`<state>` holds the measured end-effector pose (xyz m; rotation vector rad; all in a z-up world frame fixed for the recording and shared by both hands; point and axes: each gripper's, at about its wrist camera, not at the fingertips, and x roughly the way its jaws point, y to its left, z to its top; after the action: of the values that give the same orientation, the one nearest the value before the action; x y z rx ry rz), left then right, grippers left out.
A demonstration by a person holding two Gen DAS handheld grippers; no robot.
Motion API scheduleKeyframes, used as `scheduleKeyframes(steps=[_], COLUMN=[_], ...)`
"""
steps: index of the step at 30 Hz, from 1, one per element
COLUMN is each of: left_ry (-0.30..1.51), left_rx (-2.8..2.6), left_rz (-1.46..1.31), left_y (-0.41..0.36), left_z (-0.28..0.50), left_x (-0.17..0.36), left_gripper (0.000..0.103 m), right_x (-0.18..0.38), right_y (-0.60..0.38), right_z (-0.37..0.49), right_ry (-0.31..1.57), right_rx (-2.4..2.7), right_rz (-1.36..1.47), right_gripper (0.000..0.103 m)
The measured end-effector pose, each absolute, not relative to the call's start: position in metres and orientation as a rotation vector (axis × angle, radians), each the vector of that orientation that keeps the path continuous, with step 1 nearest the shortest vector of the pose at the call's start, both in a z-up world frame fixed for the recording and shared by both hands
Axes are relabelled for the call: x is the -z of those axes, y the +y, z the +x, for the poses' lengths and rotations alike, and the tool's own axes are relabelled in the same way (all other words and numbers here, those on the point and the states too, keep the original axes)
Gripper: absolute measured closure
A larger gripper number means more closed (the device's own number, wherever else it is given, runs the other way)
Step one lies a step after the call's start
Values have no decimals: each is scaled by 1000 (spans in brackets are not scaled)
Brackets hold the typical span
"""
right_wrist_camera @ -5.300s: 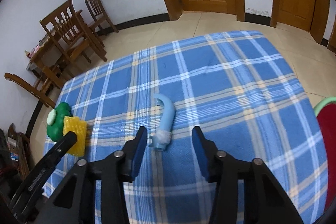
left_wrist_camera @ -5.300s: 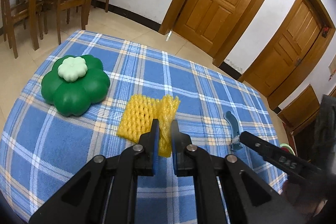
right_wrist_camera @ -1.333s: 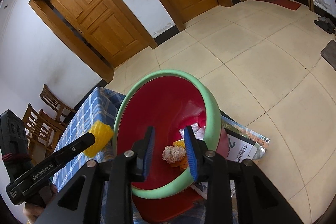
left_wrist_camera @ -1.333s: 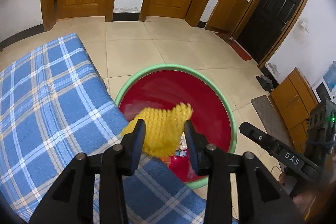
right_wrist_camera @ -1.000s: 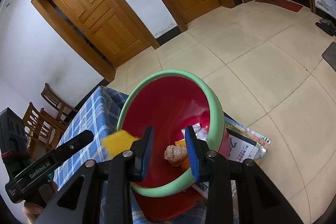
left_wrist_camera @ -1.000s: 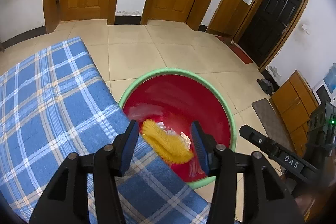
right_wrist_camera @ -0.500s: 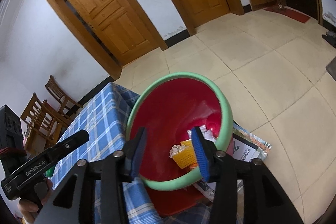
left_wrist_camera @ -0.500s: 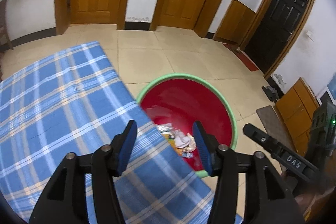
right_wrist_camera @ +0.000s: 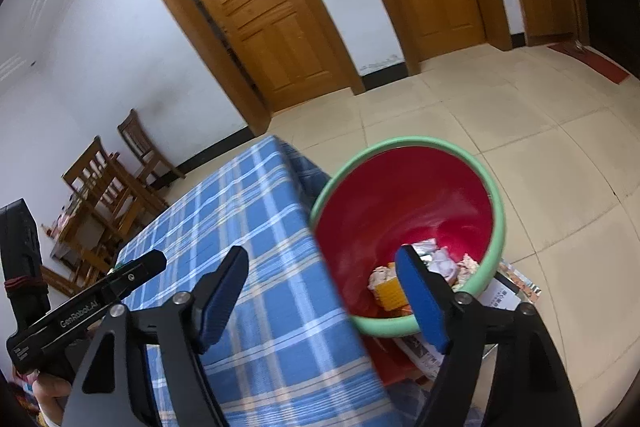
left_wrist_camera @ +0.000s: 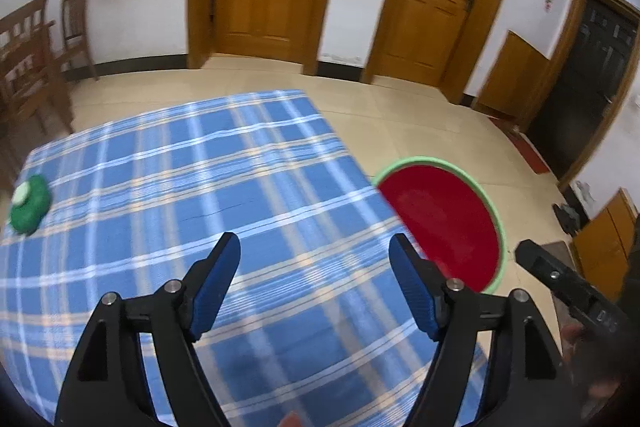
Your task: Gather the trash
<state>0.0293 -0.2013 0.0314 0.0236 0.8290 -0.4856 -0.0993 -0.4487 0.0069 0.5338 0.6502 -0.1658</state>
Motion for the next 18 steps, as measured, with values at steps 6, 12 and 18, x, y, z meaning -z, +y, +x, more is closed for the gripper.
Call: scheduleKeyframes(steps=[6, 12, 18], left_ry=[817, 799, 795], left_rx=[399, 291, 220], left_rz=[6, -11, -20], left_y=[-167, -135, -114], left_z=[20, 11, 0], left_x=[-33, -34, -32], left_gripper=[26, 26, 26], right_x=[-15, -18, -15], right_y=[-420, -392, -369], right_z=[-97, -95, -97], right_ry=[655, 656, 661], right_rx=[130, 104, 90], right_rz=[476, 421, 364], right_gripper=[9, 2, 0])
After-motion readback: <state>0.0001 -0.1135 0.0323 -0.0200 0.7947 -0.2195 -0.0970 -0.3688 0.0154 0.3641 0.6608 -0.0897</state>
